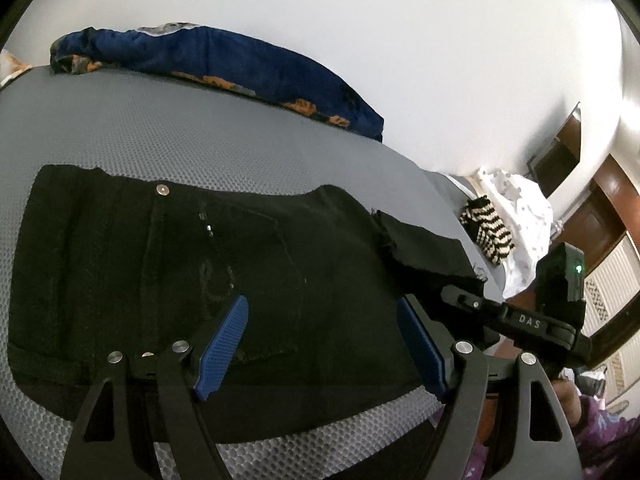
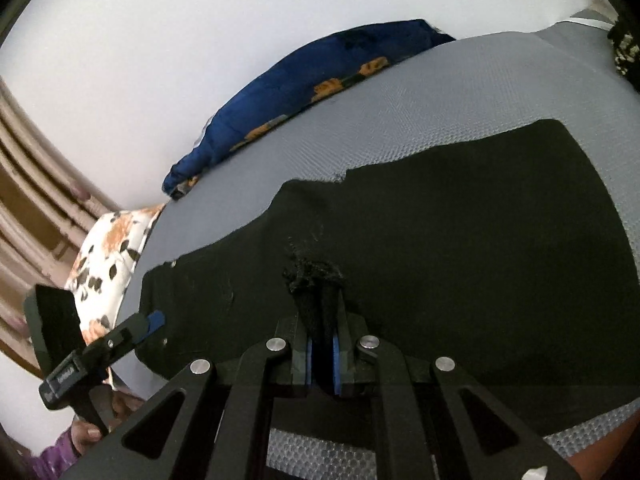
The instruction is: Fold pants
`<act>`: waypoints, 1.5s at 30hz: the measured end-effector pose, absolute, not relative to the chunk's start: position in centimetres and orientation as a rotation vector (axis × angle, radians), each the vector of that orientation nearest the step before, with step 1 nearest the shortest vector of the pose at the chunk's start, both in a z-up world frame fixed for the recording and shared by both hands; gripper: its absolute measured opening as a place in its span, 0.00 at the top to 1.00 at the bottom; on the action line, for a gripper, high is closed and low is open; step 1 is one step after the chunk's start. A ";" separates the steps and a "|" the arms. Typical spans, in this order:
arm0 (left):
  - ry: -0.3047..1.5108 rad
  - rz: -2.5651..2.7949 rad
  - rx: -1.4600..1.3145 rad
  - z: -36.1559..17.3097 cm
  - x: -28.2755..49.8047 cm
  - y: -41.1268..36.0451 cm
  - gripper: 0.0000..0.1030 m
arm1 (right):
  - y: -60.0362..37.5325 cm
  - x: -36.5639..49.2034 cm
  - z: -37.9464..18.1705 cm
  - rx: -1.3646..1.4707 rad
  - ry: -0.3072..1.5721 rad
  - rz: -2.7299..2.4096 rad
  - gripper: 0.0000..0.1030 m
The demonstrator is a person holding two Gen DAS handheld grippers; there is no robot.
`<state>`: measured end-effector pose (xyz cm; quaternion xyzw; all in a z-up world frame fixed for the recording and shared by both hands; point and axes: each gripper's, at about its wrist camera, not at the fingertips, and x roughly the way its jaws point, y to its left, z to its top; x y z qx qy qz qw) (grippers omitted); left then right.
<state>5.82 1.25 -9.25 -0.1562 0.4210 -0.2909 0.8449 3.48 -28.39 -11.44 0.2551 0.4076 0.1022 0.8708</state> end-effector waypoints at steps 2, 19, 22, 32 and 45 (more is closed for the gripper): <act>0.887 -0.614 -0.324 -9.3 5.7 1.3 0.25 | -27.9 2.9 -11.6 0.550 0.848 0.246 0.92; 0.891 -0.601 -0.311 -9.9 5.6 1.1 0.22 | -24.4 3.2 -11.0 0.492 0.803 0.465 0.91; 0.897 -0.601 -0.311 -9.8 5.5 1.1 0.22 | -23.9 3.6 -12.7 0.474 0.868 0.450 0.91; 0.893 -0.597 -0.308 -9.8 5.6 1.4 0.22 | -24.1 3.1 -12.3 0.457 0.929 0.508 0.35; 0.878 -0.589 -0.261 -8.7 5.3 1.2 0.22 | -35.4 2.2 -14.2 0.449 0.878 0.215 0.66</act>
